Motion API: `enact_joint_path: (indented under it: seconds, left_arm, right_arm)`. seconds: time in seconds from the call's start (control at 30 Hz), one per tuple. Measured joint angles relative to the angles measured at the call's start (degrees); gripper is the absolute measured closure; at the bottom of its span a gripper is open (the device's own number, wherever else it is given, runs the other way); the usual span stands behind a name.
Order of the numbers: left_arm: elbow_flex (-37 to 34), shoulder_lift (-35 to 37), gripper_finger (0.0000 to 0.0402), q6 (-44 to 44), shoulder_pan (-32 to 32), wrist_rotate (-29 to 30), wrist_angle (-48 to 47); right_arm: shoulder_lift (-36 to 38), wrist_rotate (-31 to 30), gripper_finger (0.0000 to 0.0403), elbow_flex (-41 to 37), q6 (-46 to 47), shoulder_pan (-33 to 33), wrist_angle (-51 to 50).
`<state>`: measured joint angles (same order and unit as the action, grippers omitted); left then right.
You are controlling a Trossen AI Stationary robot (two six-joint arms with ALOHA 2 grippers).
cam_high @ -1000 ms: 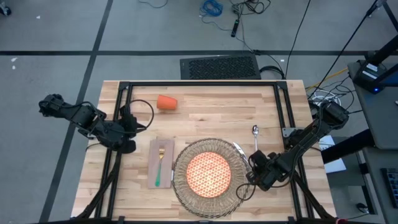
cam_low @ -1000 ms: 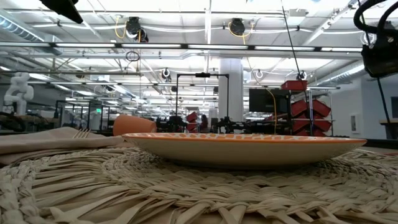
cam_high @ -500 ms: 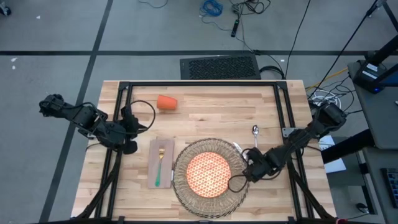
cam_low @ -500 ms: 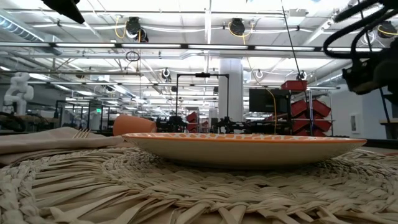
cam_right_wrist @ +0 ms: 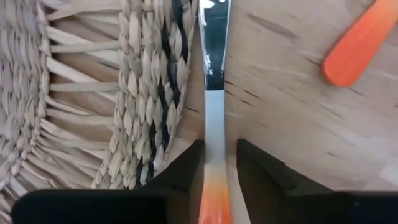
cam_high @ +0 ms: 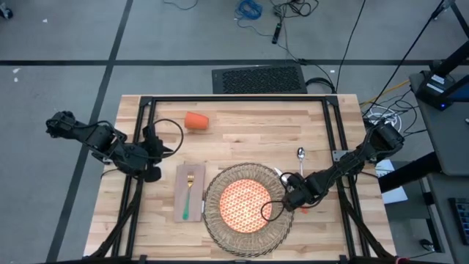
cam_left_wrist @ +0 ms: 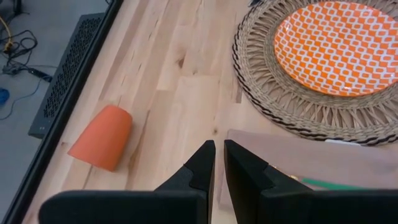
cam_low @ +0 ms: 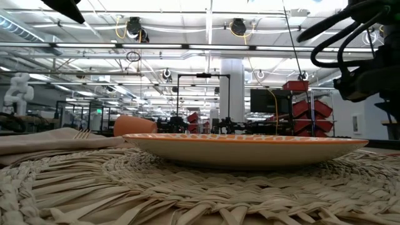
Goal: Set table place
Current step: Put the knife on the table to the right of the mat
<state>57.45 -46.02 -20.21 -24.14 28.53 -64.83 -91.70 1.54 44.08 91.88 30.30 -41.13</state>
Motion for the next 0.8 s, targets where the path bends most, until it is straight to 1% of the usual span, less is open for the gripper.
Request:
enact_joint_path:
  seconds: [0.1,0.3,0.53,0.67,0.8]
  left_arm:
    - [0.00,-0.13,0.0379,0.14,0.00,0.00,0.09]
    - [0.00,-0.37,0.0379,1.35,0.00,0.04,0.11]
    - [-0.01,-2.11,0.0379,4.10,0.00,1.55,0.76]
    - [-2.87,-2.39,0.0379,7.56,0.00,1.54,5.65]
    - [-6.83,-2.40,0.0379,10.26,0.00,0.95,9.96]
  right_arm:
    - [-0.11,0.00,0.0333,0.39,2.77,0.00,-0.01]
    - [-0.08,-0.48,0.0335,0.37,10.29,0.85,1.90]
    - [-0.09,-3.11,0.0335,0.37,22.12,3.53,2.30]
    - [-0.09,-4.15,0.0335,0.37,27.61,3.89,2.29]
    - [-0.09,-4.27,0.0335,0.37,29.73,3.41,2.30]
